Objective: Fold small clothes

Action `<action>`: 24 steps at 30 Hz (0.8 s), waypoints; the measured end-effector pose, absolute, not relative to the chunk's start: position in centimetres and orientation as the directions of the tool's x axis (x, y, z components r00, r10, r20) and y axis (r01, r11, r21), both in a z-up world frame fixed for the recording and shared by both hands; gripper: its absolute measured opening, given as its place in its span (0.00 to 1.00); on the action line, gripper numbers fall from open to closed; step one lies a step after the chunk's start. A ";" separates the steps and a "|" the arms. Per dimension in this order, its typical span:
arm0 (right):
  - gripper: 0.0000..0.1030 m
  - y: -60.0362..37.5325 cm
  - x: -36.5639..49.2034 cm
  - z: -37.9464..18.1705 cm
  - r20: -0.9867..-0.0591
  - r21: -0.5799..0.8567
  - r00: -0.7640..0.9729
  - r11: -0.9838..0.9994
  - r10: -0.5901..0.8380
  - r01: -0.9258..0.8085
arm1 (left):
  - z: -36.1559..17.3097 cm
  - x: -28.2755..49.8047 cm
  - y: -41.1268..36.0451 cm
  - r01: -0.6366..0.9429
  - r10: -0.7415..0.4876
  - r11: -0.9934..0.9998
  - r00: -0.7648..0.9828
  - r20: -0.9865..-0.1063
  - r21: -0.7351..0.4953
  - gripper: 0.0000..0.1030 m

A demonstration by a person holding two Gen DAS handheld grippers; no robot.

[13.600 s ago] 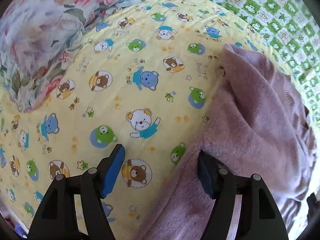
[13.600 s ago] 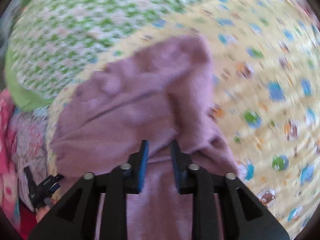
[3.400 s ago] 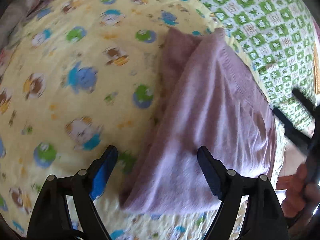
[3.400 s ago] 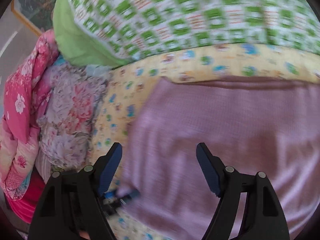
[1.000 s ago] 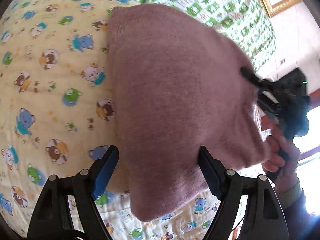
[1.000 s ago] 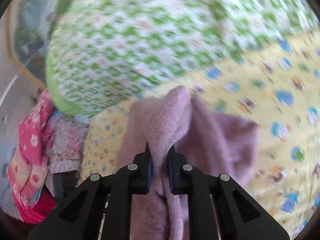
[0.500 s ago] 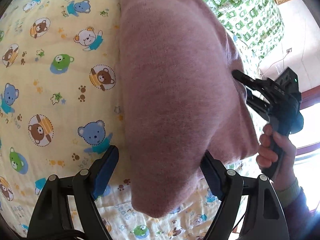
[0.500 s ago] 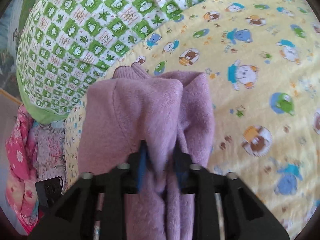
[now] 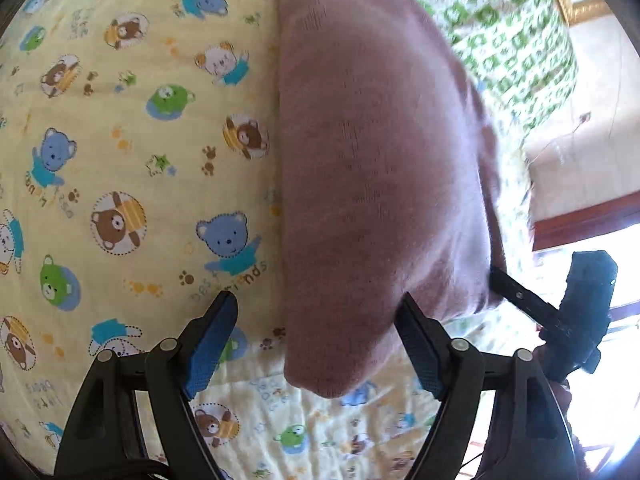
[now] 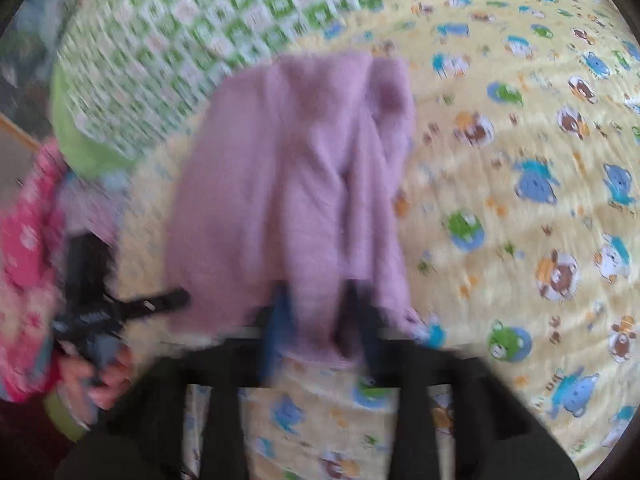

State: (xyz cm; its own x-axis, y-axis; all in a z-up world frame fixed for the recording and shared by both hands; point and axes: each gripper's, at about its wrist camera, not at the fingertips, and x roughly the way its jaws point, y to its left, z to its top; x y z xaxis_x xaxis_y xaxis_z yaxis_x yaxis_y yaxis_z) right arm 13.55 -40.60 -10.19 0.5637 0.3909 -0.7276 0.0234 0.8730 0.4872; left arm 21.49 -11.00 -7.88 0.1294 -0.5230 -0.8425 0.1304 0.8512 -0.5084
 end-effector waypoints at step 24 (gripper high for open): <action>0.78 -43.6 20.0 -7.4 -0.673 0.553 0.651 0.824 0.351 0.127 | -3.8 25.2 -10.6 0.153 -0.522 0.853 0.216 -0.825 -0.499 0.77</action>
